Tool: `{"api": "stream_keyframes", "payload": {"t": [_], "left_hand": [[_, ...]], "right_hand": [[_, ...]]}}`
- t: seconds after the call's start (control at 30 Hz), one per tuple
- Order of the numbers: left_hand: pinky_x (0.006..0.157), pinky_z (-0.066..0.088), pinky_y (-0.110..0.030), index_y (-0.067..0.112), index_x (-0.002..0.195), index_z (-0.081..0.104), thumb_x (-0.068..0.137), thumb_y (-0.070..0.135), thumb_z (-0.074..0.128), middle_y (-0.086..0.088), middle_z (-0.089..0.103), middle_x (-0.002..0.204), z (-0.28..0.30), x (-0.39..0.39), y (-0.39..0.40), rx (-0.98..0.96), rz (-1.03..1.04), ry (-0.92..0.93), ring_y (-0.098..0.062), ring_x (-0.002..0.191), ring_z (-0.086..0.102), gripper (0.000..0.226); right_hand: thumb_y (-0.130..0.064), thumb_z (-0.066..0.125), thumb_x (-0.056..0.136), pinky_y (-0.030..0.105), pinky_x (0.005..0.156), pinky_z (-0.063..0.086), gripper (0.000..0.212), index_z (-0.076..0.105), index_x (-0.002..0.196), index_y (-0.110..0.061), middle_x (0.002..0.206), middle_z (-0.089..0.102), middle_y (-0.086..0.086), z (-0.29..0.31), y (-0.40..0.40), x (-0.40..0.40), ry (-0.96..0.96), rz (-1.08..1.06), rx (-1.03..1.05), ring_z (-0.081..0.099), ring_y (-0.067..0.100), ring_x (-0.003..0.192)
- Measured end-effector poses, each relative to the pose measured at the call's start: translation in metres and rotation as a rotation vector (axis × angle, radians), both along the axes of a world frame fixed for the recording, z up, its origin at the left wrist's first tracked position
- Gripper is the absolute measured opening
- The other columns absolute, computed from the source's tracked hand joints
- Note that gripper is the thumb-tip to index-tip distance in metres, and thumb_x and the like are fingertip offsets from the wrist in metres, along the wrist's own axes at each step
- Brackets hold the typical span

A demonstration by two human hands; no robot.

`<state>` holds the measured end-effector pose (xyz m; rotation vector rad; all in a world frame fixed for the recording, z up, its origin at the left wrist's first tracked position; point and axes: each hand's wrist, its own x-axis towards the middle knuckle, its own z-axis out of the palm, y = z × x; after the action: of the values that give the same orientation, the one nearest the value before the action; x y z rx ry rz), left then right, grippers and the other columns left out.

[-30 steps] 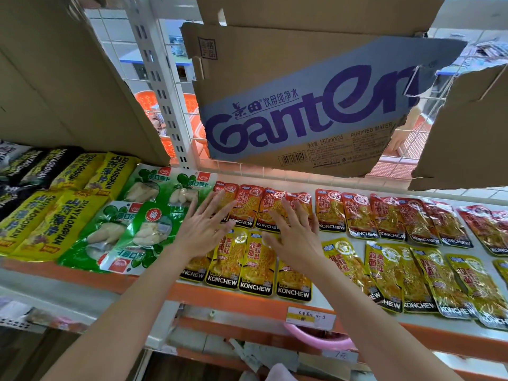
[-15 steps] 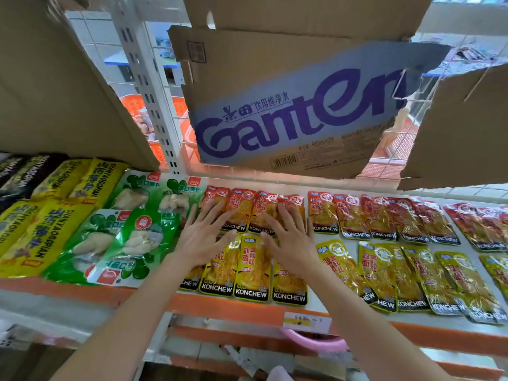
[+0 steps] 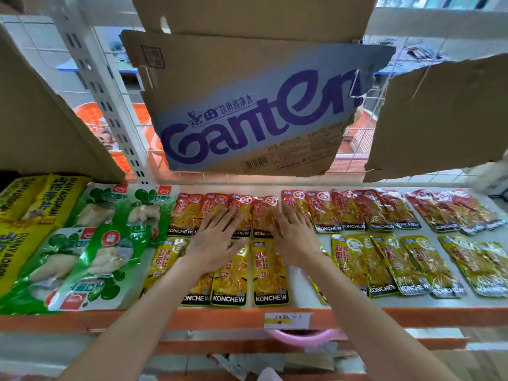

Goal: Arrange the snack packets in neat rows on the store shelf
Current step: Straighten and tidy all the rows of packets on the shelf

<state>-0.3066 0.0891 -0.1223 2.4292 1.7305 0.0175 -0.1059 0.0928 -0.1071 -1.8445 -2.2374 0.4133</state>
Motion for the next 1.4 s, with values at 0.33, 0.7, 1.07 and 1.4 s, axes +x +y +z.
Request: {"api": "stream_keyframes", "payload": {"t": [0.33,0.7,1.07,1.4], "left_hand": [[0.118,0.007,-0.04,0.024,0.15,0.007,0.084,0.07,0.035,0.007,-0.011,0.157,0.017,0.071,-0.01,-0.122,-0.249,-0.041,-0.014,0.144,-0.012,0.085],[0.119,0.007,-0.039,0.022,0.15,0.006,0.081,0.072,0.001,0.006,-0.007,0.158,0.003,0.075,-0.013,-0.129,-0.193,-0.098,-0.011,0.143,-0.012,0.086],[0.116,-0.006,-0.035,0.022,0.15,0.01,0.1,0.042,0.028,0.002,-0.002,0.158,0.015,0.133,0.038,-0.022,-0.184,-0.081,-0.016,0.145,-0.003,0.057],[0.116,0.001,-0.034,0.024,0.148,0.023,0.098,0.038,0.039,0.007,0.007,0.157,0.016,0.127,0.016,-0.067,-0.085,-0.13,-0.013,0.144,0.005,0.054]], "right_hand": [[-0.031,0.048,0.094,0.028,0.086,0.038,0.026,0.057,0.114,-0.018,0.112,0.048,0.004,-0.002,-0.046,0.061,-0.066,-0.115,0.071,0.043,0.022,0.107],[-0.027,0.047,0.096,0.029,0.082,0.039,0.025,0.055,0.102,-0.005,0.105,0.042,0.009,-0.014,-0.058,0.038,0.049,-0.189,0.112,0.042,0.024,0.099],[-0.015,0.044,0.097,0.035,0.109,0.027,0.049,0.033,0.144,-0.025,0.153,0.026,-0.003,-0.001,0.006,0.093,-0.087,-0.153,0.026,0.029,0.021,0.136],[-0.023,0.046,0.095,0.034,0.102,0.033,0.047,0.039,0.141,-0.025,0.147,0.035,-0.001,-0.01,0.0,0.099,-0.097,-0.003,0.092,0.035,0.025,0.128]]}}
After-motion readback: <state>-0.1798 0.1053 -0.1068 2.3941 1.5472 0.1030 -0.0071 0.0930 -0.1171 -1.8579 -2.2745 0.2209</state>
